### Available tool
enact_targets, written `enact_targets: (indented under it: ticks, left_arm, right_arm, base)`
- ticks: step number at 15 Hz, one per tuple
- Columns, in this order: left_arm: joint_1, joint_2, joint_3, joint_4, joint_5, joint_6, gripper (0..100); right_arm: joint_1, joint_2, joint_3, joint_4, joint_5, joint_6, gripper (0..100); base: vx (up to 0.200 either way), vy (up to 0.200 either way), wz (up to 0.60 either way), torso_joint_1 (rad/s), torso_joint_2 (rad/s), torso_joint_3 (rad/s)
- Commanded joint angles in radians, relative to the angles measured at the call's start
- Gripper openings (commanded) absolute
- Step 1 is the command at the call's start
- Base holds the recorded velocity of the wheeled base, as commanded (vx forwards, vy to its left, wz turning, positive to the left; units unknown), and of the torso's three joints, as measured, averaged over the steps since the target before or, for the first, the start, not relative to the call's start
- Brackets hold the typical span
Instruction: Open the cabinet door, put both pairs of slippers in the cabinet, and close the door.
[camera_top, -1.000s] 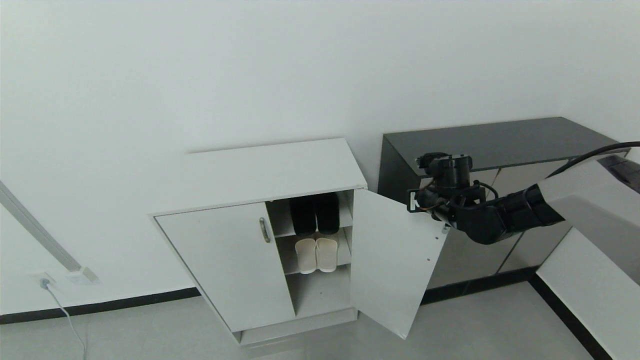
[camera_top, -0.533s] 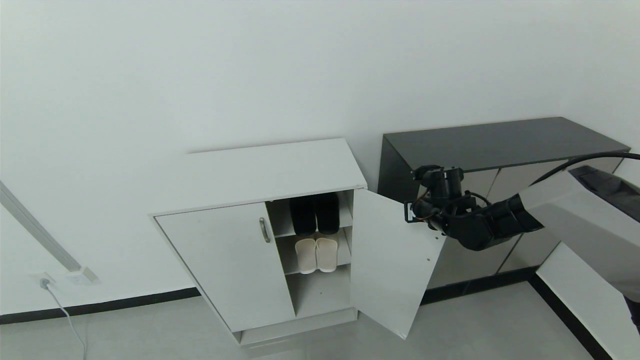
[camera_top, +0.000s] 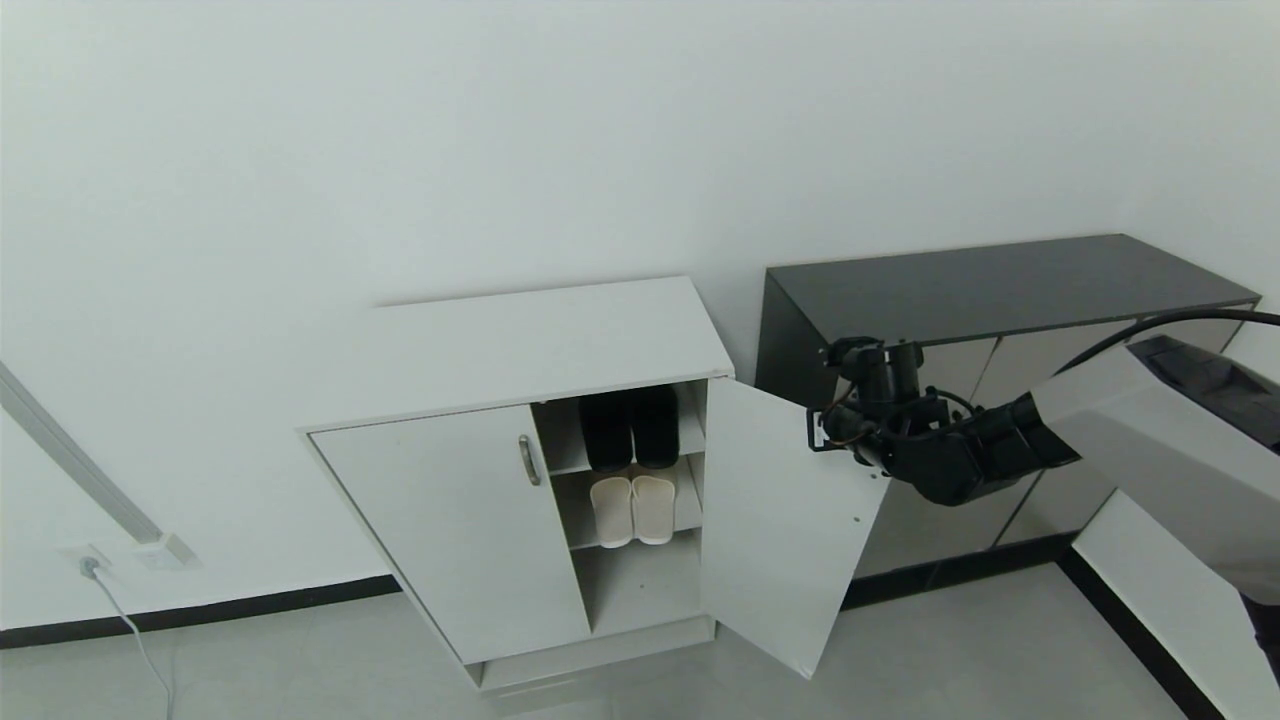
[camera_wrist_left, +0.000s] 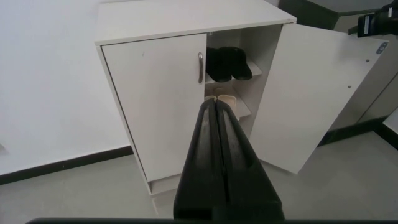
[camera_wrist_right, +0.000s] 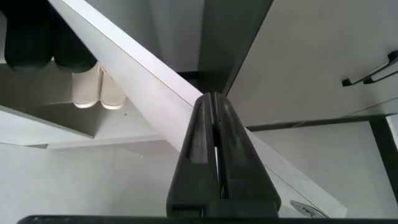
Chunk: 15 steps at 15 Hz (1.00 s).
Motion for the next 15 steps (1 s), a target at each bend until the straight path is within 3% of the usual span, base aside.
enact_targets:
  ticks: [1, 10, 15]
  left_arm:
    - [0.0, 0.001, 0.0, 0.0, 0.0, 0.0, 0]
    - [0.0, 0.001, 0.0, 0.0, 0.0, 0.0, 0]
    - [0.0, 0.001, 0.0, 0.0, 0.012, -0.002, 0]
  right_arm:
    - [0.015, -0.014, 0.024, -0.001, -0.001, 0.0, 0]
    - [0.213, -0.2, 0.232, -0.021, -0.002, 0.003, 0]
    - [0.256, -0.235, 0.334, -0.096, -0.001, -0.009, 0]
  base:
    - [0.0, 0.0, 0.0, 0.0, 0.0, 0.0]
    - [0.0, 0.0, 0.0, 0.0, 0.0, 0.0]
    - [0.0, 0.0, 0.0, 0.0, 0.0, 0.0]
